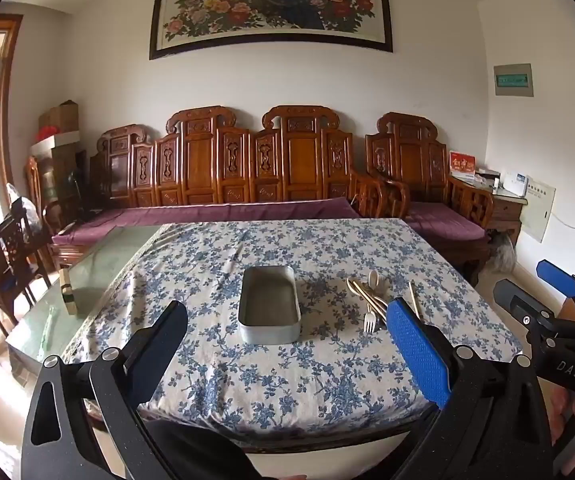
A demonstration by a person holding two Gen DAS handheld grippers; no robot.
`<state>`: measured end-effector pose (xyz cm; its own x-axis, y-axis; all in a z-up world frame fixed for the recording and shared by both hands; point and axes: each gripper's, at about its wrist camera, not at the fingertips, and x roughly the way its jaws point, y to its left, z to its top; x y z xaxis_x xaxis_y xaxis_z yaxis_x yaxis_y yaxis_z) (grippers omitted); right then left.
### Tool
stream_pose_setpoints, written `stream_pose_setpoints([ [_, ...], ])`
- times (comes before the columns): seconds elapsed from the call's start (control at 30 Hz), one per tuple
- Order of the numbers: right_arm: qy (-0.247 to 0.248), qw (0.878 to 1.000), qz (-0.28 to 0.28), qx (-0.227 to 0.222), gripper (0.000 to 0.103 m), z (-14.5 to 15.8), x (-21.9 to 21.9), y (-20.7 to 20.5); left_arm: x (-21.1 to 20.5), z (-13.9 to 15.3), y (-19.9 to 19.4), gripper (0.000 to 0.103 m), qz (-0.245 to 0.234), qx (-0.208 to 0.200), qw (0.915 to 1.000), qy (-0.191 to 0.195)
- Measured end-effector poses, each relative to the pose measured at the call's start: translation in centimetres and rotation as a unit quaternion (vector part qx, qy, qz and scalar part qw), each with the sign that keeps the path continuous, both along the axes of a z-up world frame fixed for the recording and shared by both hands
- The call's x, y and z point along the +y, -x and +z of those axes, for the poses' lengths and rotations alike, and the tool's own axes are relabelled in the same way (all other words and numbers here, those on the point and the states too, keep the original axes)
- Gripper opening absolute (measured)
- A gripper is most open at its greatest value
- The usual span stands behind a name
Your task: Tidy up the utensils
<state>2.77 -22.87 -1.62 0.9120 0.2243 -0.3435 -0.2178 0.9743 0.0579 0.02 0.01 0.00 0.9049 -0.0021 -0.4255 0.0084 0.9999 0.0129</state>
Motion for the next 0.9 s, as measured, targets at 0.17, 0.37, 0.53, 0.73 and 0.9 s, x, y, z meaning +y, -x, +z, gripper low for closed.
stream_pose_setpoints([
  [0.17,0.000,1.000,0.000,0.001,0.100,-0.1,0.0,0.0,-0.1,0.0,-0.1,0.097,-0.001,-0.002,1.0000,0.000],
  [0.37,0.000,1.000,0.000,0.000,0.100,0.0,0.0,0.0,0.0,0.3,-0.1,0.097,-0.001,-0.004,1.0000,0.000],
  [0.53,0.000,1.000,0.000,-0.001,0.100,0.0,0.0,0.0,-0.3,0.7,0.4,0.097,-0.001,-0.007,1.0000,-0.002],
  [0.73,0.000,1.000,0.000,-0.001,0.100,0.1,-0.1,0.0,-0.5,0.9,0.3,0.097,-0.002,-0.007,1.0000,-0.003],
  [0.9,0.001,1.000,0.000,-0.001,0.100,0.2,-0.1,0.0,-0.3,1.2,0.2,0.097,-0.004,-0.009,1.0000,-0.001],
])
